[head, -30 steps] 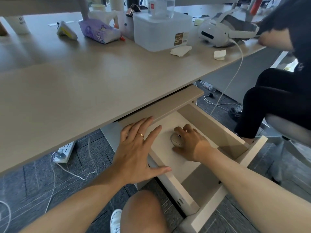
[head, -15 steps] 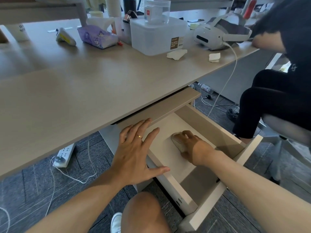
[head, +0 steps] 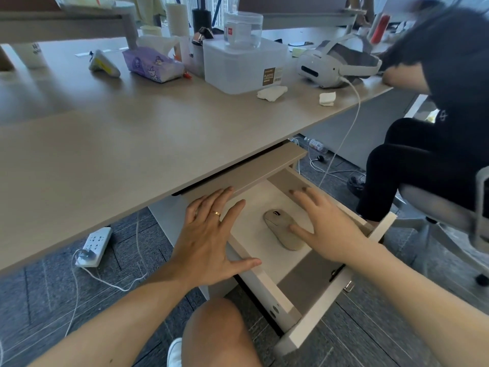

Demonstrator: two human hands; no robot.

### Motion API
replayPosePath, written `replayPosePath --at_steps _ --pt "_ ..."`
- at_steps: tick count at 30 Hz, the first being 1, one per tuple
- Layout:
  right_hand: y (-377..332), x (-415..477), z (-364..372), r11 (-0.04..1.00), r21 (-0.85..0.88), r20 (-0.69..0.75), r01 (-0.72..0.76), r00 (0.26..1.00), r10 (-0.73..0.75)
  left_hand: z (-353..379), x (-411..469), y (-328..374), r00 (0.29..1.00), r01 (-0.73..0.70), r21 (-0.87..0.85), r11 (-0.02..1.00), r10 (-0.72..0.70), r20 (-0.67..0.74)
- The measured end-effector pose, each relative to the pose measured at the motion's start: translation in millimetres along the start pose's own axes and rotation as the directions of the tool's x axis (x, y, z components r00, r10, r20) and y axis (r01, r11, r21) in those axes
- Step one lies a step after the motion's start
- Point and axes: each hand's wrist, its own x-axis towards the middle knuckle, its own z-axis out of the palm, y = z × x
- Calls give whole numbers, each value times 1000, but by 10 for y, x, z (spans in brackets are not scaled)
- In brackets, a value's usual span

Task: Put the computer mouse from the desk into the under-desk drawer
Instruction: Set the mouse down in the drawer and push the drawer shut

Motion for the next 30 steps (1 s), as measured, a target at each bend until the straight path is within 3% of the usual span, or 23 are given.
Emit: replayPosePath --at_steps 4,6,8,10,12,13,17,22,30 --pt "168 -487 -45 982 134 -326 -136 929 173 -23 -22 11 1000 -1 -10 1000 1 -10" --pt "230 -720 60 902 337 -345 -269 857 384 -28 -28 17 1000 3 -16 1000 -3 -21" --pt "214 -886 196 704 617 -209 -353 788 579 -30 -36 28 999 15 -30 999 -16 -32" --pt "142 -932 316 403 842 -11 -360 735 678 -43 -36 42 999 35 -50 998 -36 -38" --pt "63 -923 385 123 920 191 -371 701 687 -57 -28 43 998 56 -70 996 -59 -37" --pt "49 -911 405 55 925 240 -376 690 683 -65 -26 40 997 72 -82 994 -75 -31" --pt "31 -824 365 -41 927 307 -373 691 654 -91 -28 59 990 143 -108 984 -143 4" --pt "-57 -610 371 -74 930 321 -359 699 639 -173 14 79 982 180 -157 971 -188 -33" --pt "-282 -26 443 -101 918 359 -385 693 625 -204 -4 18 985 170 -222 960 -169 23"
